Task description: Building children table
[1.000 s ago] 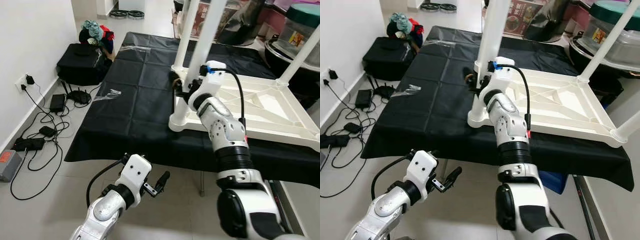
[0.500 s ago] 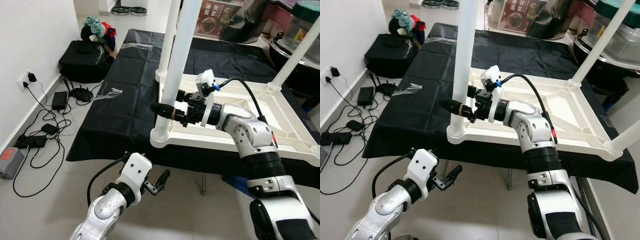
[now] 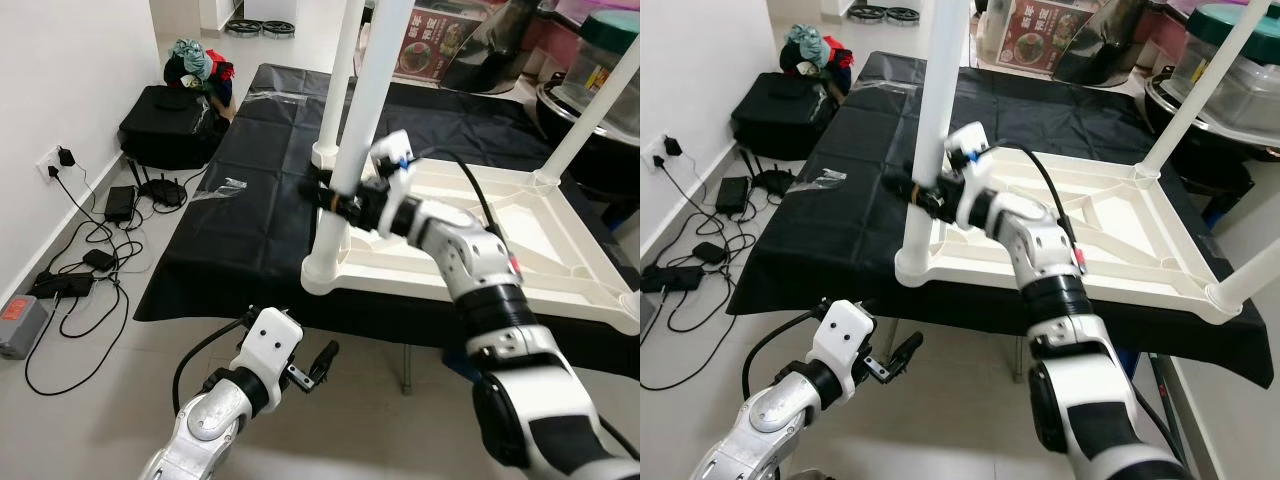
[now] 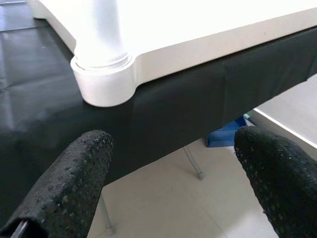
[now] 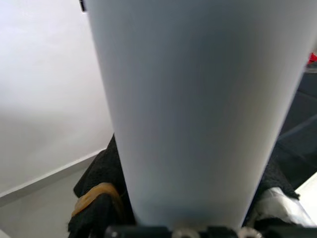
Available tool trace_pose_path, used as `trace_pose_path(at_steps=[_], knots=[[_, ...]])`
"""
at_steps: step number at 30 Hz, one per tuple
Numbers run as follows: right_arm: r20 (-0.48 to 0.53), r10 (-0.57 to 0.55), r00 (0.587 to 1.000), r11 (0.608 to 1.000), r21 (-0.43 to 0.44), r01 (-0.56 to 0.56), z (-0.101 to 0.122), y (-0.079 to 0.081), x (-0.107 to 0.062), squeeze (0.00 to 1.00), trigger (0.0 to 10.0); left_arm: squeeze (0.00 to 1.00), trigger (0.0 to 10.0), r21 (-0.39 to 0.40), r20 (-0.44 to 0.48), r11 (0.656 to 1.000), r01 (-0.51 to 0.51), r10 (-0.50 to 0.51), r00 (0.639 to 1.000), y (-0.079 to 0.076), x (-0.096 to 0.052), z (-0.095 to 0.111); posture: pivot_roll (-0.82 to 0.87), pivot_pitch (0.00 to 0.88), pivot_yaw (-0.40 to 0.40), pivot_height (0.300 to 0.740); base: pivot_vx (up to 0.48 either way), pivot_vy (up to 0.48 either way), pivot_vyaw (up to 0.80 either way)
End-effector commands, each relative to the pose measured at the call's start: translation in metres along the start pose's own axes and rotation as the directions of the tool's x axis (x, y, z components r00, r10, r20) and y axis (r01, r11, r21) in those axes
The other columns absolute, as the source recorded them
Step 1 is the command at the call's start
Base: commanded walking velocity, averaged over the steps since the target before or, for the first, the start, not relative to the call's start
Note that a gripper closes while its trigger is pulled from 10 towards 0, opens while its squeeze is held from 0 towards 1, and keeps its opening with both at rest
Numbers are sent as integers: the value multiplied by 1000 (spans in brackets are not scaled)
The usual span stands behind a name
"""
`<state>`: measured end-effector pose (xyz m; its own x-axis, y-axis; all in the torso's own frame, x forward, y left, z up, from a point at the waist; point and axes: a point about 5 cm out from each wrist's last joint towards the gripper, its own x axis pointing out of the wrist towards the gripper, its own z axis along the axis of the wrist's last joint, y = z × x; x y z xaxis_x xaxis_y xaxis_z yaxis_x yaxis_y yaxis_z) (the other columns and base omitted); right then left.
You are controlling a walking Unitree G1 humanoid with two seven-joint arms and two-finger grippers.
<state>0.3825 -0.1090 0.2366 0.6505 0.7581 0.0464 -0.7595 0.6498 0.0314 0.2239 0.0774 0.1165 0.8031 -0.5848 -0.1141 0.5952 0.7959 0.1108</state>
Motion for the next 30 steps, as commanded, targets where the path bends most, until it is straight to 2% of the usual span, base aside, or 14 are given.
trace_pose_path(at_steps=[1, 9, 12, 14, 18, 21, 22, 23, 24, 25, 26, 28, 29, 30], knots=[[42, -113, 993, 994, 6, 113, 9, -13, -3, 0, 0, 0, 10000, 4, -11, 1000, 5, -5, 1000, -2, 0, -3, 152, 54, -129, 740, 0, 0, 0], [16, -540, 842, 842, 36, 539, 9, -45, -14, 0, 0, 0, 10000, 3, -13, 1000, 2, -2, 1000, -1, 0, -3, 147, 61, -125, 740, 0, 0, 0], [18, -899, 437, 438, 67, 897, 6, -62, -45, 0, 0, 0, 10000, 4, -15, 1000, 7, -7, 1000, 0, 1, -3, 143, 58, -120, 740, 0, 0, 0], [-9, -964, 265, 263, 98, 960, 1, -61, -58, 0, 0, 0, 10000, 7, -16, 1000, 8, -8, 1000, 0, 1, -3, 147, 58, -122, 740, 0, 0, 0], [-53, -974, 221, 212, 136, 968, -5, -55, -56, 0, 0, 0, 10000, 10, -18, 1000, 8, -8, 1000, 0, 1, -3, 145, 58, -117, 740, 0, 0, 0], [-73, -956, 283, 267, 177, 947, -7, -48, -44, 0, 980, 0, 10000, 10, -18, 1000, 8, -8, 1000, 0, 1, -3, 147, 59, -120, 740, 0, 0, 0], [-69, -891, 448, 423, 233, 876, -4, -37, -22, 0, 10000, 0, 10000, 10, -18, 1000, 8, -8, 1000, 0, 1, -3, 144, 60, -118, 740, 0, 0, 0], [-69, -891, 448, 423, 233, 876, -4, -37, -22, 0, 10000, 0, 10000, 10, -18, 1000, 8, -8, 1000, 0, 1, -3, 144, 60, -118, 740, 0, 0, 0], [-48, -771, 635, 599, 285, 748, 0, -22, 2, 0, 10000, 0, 10000, 10, -18, 1000, 9, -9, 1000, 0, 1, -3, 142, 62, -116, 740, 0, 0, 0], [-22, -672, 740, 695, 324, 641, 3, -9, 15, 0, 10000, 0, 10000, 9, -18, 1000, 10, -9, 1000, 0, 1, -3, 141, 61, -117, 740, 0, 0, 0], [-22, -672, 740, 695, 324, 641, 3, -9, 15, 0, 10000, 0, 10000, 9, -18, 1000, 10, -9, 1000, 0, 1, -3, 141, 61, -117, 740, 0, 0, 0], [40, -547, 836, 809, 281, 515, 8, 3, 25, 0, 10000, 0, 10000, 8, -18, 1000, 9, -9, 1000, 0, 1, -3, 140, 63, -118, 740, 0, 0, 0], [50, -489, 871, 856, 216, 469, 6, 4, 25, 1000, 10000, 0, 10000, 7, -18, 1000, 9, -9, 1000, 0, 1, -3, 144, 66, -120, 740, 0, 0, 0], [67, -401, 914, 906, 176, 385, 6, 6, 25, 1000, 10000, 0, 10000, 7, -18, 1000, 8, -8, 1000, 0, 1, -3, 144, 66, -120, 740, 0, 0, 0]])
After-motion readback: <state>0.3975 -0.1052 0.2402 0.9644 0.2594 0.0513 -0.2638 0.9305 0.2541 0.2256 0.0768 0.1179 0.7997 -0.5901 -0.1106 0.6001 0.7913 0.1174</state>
